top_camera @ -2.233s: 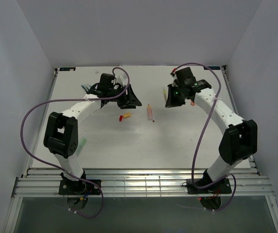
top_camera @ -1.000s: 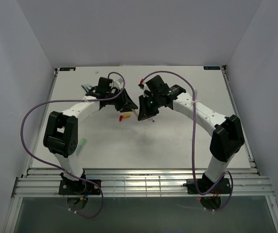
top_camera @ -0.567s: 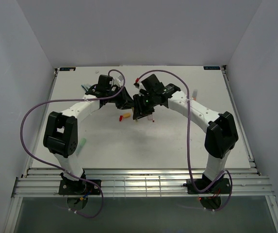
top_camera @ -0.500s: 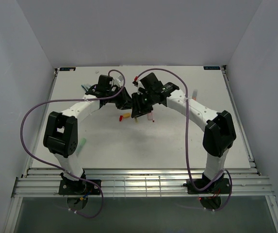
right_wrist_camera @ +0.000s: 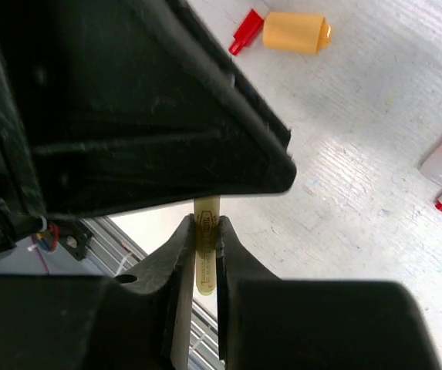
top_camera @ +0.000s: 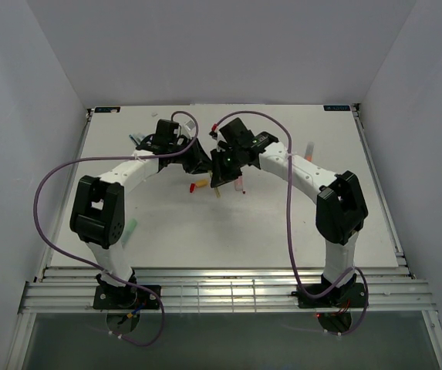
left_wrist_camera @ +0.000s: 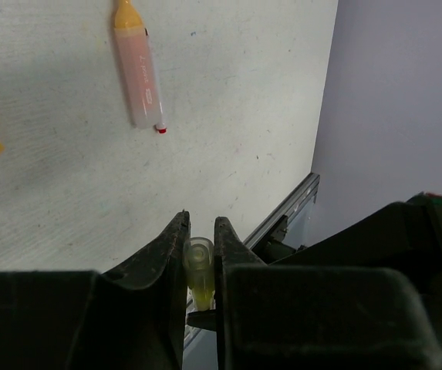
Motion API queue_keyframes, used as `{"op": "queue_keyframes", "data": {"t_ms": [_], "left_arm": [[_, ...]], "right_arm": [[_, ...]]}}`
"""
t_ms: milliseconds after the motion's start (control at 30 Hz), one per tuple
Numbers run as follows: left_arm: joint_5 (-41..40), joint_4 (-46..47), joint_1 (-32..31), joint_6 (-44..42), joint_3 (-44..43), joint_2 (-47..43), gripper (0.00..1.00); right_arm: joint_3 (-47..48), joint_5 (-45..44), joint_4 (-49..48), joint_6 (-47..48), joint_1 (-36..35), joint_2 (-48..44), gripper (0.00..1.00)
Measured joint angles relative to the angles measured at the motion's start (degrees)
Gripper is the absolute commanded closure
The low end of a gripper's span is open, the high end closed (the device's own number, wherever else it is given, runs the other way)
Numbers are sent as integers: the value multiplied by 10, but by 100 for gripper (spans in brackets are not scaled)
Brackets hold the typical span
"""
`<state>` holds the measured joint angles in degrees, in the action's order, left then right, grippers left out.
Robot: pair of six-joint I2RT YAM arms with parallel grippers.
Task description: Open the pen caps
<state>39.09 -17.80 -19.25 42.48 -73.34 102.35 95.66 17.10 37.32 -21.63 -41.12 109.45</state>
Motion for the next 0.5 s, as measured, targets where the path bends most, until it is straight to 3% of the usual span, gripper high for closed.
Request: {"op": "queue_keyframes", "data": {"t_ms": [100,300,500], "left_arm": [[-9,2,11,7,-3,9,100],[-27,3,73,40,-23,15,100],[-42,-10,86,12,-39,16,100]], "right_arm": [[-10,-48,18,17,-20,-1,92],[-34,-239,91,72,-103,-2,92],[-85,-217,91,79,-59,-28,92]]}}
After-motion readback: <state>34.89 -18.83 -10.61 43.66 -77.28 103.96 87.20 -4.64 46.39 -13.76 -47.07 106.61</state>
